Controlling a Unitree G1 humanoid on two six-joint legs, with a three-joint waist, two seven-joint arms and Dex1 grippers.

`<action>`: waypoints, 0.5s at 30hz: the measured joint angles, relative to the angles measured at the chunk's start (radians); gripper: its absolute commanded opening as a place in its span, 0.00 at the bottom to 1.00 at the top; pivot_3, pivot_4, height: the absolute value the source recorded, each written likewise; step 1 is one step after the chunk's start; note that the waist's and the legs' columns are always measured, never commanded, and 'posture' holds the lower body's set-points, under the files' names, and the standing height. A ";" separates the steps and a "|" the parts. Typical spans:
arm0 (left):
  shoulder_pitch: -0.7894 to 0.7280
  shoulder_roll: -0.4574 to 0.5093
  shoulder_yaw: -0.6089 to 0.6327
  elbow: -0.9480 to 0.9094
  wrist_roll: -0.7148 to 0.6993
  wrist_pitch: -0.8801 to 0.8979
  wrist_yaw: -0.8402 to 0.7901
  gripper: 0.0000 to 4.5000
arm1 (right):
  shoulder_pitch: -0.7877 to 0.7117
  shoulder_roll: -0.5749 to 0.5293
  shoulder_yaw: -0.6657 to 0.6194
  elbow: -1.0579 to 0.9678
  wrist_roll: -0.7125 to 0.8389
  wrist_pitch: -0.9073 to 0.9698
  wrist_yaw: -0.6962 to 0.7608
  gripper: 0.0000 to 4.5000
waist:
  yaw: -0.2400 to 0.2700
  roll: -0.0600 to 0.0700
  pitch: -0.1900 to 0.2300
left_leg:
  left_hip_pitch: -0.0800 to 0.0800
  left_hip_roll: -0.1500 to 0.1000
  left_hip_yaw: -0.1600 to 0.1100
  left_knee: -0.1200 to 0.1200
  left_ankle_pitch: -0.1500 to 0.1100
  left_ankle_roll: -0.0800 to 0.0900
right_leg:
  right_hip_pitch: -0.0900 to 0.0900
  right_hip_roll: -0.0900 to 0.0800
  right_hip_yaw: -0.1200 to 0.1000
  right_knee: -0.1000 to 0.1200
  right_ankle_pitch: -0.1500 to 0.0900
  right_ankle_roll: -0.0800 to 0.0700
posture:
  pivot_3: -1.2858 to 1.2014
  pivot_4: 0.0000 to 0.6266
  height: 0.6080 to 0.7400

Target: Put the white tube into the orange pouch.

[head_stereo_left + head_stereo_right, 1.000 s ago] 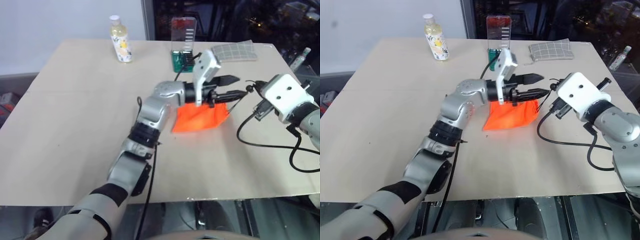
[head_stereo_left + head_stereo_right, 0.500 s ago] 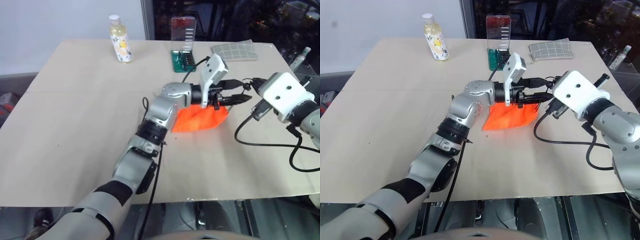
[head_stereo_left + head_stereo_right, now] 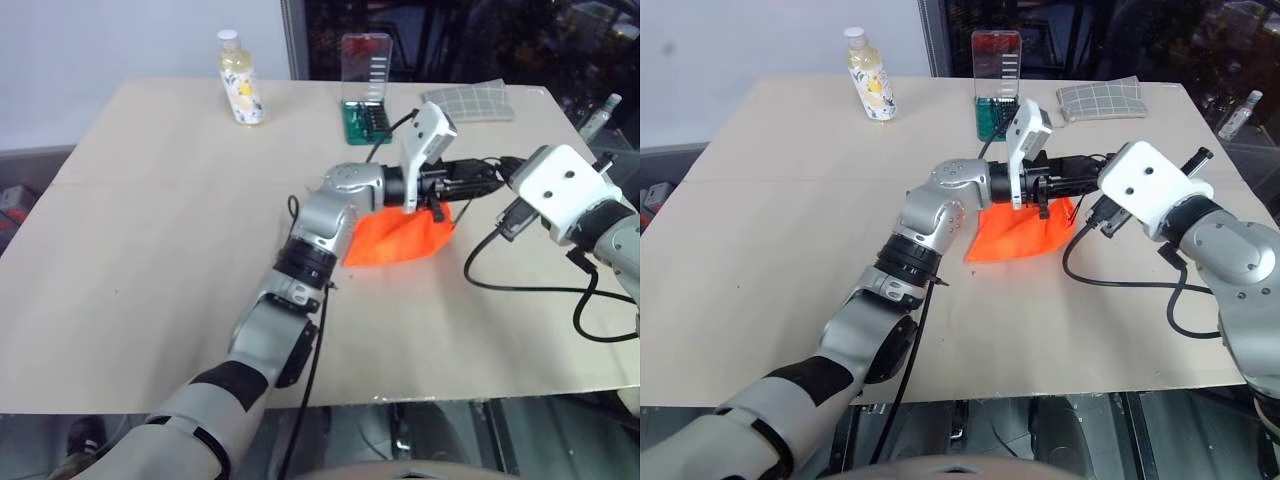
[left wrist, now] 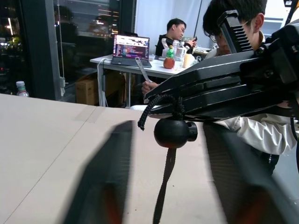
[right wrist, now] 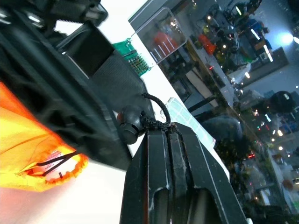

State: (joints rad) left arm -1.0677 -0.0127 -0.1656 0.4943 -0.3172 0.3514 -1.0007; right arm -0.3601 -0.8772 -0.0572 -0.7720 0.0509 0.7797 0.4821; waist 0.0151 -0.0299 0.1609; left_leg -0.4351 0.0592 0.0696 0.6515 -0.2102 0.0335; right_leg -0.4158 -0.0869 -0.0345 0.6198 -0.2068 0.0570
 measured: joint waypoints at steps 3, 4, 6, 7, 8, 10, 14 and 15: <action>-0.003 0.000 0.000 0.000 0.000 0.006 -0.002 0.05 | 0.000 0.000 0.000 -0.001 -0.004 0.001 0.001 0.00 | 0.000 0.000 0.000 | 0.000 0.000 0.000 0.000 0.000 0.000 | 0.000 0.000 0.000 0.000 0.000 0.000 | 0.52 0.24 1.00; -0.003 0.000 0.000 0.000 0.000 0.006 -0.003 0.05 | 0.000 0.000 0.000 -0.001 -0.004 0.002 0.001 0.00 | 0.000 0.000 0.000 | 0.000 0.000 0.000 0.000 0.000 0.000 | 0.000 0.000 0.000 0.000 0.000 0.000 | 0.52 0.24 1.00; -0.003 0.000 0.000 0.000 0.000 0.006 -0.004 0.05 | 0.000 0.000 0.000 -0.003 -0.004 0.003 0.001 0.00 | 0.000 0.000 0.000 | 0.000 0.000 0.000 0.000 0.000 0.000 | 0.000 0.000 0.000 0.000 0.000 0.000 | 0.52 0.24 1.00; -0.003 0.000 0.000 0.000 0.001 0.006 -0.005 0.05 | 0.000 0.000 0.000 -0.003 -0.004 0.004 0.001 0.00 | 0.000 0.000 0.000 | 0.000 0.000 0.000 0.000 0.000 0.000 | 0.000 0.000 0.000 0.000 0.000 0.000 | 0.52 0.24 1.00; -0.003 0.000 -0.001 0.000 0.003 0.004 -0.007 0.05 | 0.000 0.000 0.000 -0.003 -0.004 0.006 0.001 0.00 | 0.000 0.000 0.000 | 0.000 0.000 0.000 0.000 0.000 0.000 | 0.000 0.000 0.000 0.000 0.000 0.000 | 0.52 0.24 1.00; -0.003 0.002 -0.003 0.000 0.011 -0.002 -0.009 0.05 | -0.002 0.011 0.000 -0.004 -0.004 0.016 -0.001 0.00 | 0.000 0.000 0.000 | 0.000 0.000 0.000 0.000 0.000 0.000 | 0.000 0.000 0.000 0.000 0.000 0.000 | 0.52 0.24 1.00; 0.012 0.011 -0.036 0.031 0.054 -0.043 -0.022 0.05 | -0.030 0.087 -0.015 -0.002 0.005 0.069 -0.030 0.00 | 0.000 0.000 0.000 | 0.000 0.000 0.000 0.000 0.000 0.000 | 0.000 0.000 0.000 0.001 0.000 0.000 | 0.52 0.24 1.00; 0.026 0.013 -0.045 0.049 0.066 -0.056 -0.025 0.05 | -0.036 0.101 -0.028 0.000 0.007 0.078 -0.036 0.00 | 0.000 0.000 0.000 | 0.000 0.000 0.000 0.000 0.000 0.000 | 0.000 0.000 0.000 0.001 0.000 0.000 | 0.52 0.24 1.00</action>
State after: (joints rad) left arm -1.0415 0.0005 -0.2103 0.5432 -0.2512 0.2953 -1.0254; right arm -0.3960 -0.7767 -0.0855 -0.7716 0.0581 0.8576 0.4466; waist 0.0153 -0.0295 0.1607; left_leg -0.4350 0.0591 0.0696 0.6517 -0.2102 0.0336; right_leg -0.4157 -0.0868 -0.0345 0.6204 -0.2067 0.0569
